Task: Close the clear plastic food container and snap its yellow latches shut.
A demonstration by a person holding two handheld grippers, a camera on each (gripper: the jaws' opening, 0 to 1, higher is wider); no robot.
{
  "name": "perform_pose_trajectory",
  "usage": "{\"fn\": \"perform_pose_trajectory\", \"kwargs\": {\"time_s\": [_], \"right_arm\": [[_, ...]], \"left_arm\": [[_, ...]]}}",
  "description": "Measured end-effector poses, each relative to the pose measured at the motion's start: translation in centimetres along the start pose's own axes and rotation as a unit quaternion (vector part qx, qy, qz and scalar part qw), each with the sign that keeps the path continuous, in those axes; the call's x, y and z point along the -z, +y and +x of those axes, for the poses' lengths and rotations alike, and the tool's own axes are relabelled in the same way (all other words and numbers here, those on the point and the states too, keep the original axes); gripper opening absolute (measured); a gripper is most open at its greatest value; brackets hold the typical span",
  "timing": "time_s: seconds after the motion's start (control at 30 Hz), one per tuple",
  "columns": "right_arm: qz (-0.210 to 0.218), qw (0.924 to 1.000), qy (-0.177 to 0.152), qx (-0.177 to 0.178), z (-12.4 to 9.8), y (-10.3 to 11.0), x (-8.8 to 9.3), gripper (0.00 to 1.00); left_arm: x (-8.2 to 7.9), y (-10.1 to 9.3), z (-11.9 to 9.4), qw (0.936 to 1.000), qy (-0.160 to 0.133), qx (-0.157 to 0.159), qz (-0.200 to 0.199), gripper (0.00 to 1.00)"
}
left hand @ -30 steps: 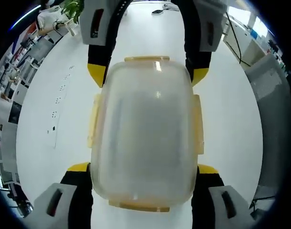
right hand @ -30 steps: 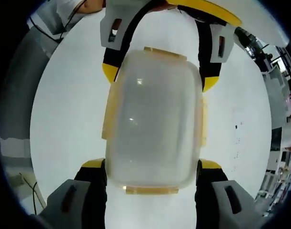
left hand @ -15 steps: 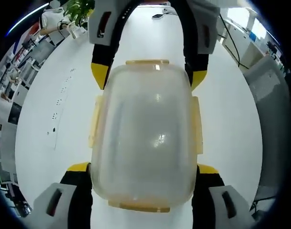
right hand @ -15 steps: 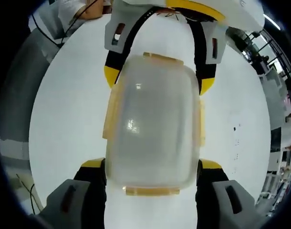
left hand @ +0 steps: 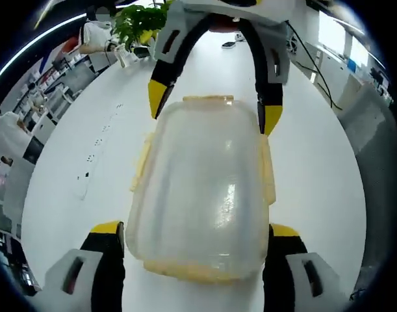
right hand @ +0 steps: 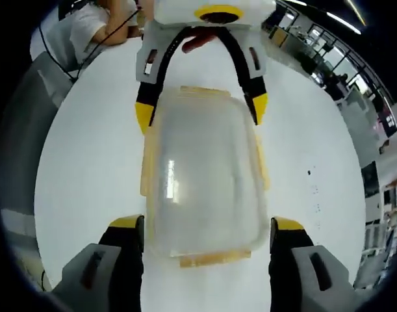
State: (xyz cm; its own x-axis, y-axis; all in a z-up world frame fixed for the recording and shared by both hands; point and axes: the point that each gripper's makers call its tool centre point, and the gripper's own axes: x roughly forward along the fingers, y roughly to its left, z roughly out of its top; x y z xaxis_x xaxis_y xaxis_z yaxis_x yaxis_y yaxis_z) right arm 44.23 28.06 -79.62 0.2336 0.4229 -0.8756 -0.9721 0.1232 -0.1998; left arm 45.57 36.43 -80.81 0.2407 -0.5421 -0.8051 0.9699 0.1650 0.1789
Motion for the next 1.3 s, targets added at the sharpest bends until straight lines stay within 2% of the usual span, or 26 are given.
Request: {"fn": "perform_pose_trajectory", "kwargs": {"time_s": [0.07,0.13,0.17,0.27,0.3,0.33,0.4,0.47,0.53,0.6,0.63,0.67,0.7,0.77,0.8,0.87,0.93,0.97,1.0,1.1,1.13,1.3], "right_arm": [[0.025,0.9992,-0.028,0.016,-0.3,-0.4,-0.2,0.80],[0.052,0.9970,-0.050,0.027,-0.4,-0.4,0.0,0.83],[0.071,0.9957,-0.053,0.027,-0.3,-0.1,0.5,0.85],[0.074,0.9945,-0.060,0.044,-0.2,0.3,1.4,0.87],[0.082,0.9934,-0.065,0.047,-0.2,0.4,1.6,0.88],[0.098,0.9911,-0.075,0.050,-0.3,0.5,1.6,0.89],[0.136,0.9833,-0.107,0.057,-0.5,0.6,1.3,0.93],[0.185,0.9656,-0.173,0.062,-1.1,0.7,0.1,1.00],[0.212,0.9549,-0.194,0.073,-1.5,0.9,0.0,1.00],[0.233,0.9452,-0.214,0.079,-1.6,1.5,0.0,1.00],[0.246,0.9417,-0.216,0.079,-1.5,1.8,0.2,1.00],[0.255,0.9392,-0.215,0.081,-1.3,2.2,0.6,1.00],[0.265,0.9360,-0.215,0.086,-1.3,2.4,0.7,1.00],[0.290,0.9174,-0.253,0.102,-1.9,2.4,0.0,1.00],[0.307,0.9104,-0.257,0.103,-2.1,2.6,0.1,1.00],[0.322,0.9035,-0.261,0.108,-2.2,2.8,0.3,1.00],[0.319,0.9044,-0.262,0.109,-2.2,3.2,0.3,1.00],[0.318,0.9051,-0.260,0.110,-2.2,3.4,0.3,1.00],[0.315,0.9064,-0.258,0.113,-2.2,3.5,0.5,1.00],[0.318,0.9056,-0.257,0.113,-2.4,3.6,0.7,0.99],[0.318,0.9056,-0.256,0.115,-2.5,3.5,0.8,0.99],[0.348,0.8889,-0.269,0.127,-4.0,3.1,1.2,0.96]], "left_arm": [[0.4,0.0,-0.4,0.9998,-0.012,-0.014,-0.012,0.87],[0.1,-0.1,-0.6,0.9985,-0.042,-0.024,-0.028,0.87],[-0.1,-0.1,-0.8,0.9966,-0.060,-0.034,-0.046,0.87],[0.0,-0.6,-0.9,0.9907,-0.088,-0.039,-0.096,0.88],[0.0,-0.6,-1.1,0.9875,-0.101,-0.052,-0.109,0.88],[0.3,-0.7,-1.1,0.9864,-0.099,-0.058,-0.117,0.87],[0.6,-1.3,-1.2,0.9823,-0.109,-0.062,-0.139,0.88],[0.7,-1.6,-1.7,0.9740,-0.128,-0.069,-0.174,0.89],[0.9,-2.2,-2.1,0.9688,-0.136,-0.076,-0.193,0.91],[0.8,-2.4,-2.3,0.9599,-0.157,-0.085,-0.216,0.95],[0.5,-2.3,-2.5,0.9543,-0.175,-0.089,-0.225,0.98],[0.0,-2.3,-2.9,0.9442,-0.205,-0.094,-0.240,0.99],[0.2,-2.4,-3.0,0.9405,-0.208,-0.096,-0.251,0.99],[0.9,-2.8,-2.9,0.9411,-0.197,-0.095,-0.258,0.99],[1.0,-3.0,-2.8,0.9403,-0.199,-0.095,-0.260,0.99],[1.3,-3.5,-2.7,0.9390,-0.199,-0.093,-0.265,0.99],[1.6,-3.6,-2.9,0.9385,-0.200,-0.096,-0.264,0.99],[1.7,-3.5,-3.0,0.9363,-0.203,-0.098,-0.269,0.99],[1.8,-3.4,-3.1,0.9310,-0.208,-0.099,-0.283,0.99],[1.7,-2.9,-3.7,0.9250,-0.218,-0.110,-0.291,0.99],[1.6,-2.7,-3.9,0.9197,-0.222,-0.113,-0.303,0.99],[2.2,-2.5,-4.7,0.9064,-0.233,-0.126,-0.329,0.98]]}}
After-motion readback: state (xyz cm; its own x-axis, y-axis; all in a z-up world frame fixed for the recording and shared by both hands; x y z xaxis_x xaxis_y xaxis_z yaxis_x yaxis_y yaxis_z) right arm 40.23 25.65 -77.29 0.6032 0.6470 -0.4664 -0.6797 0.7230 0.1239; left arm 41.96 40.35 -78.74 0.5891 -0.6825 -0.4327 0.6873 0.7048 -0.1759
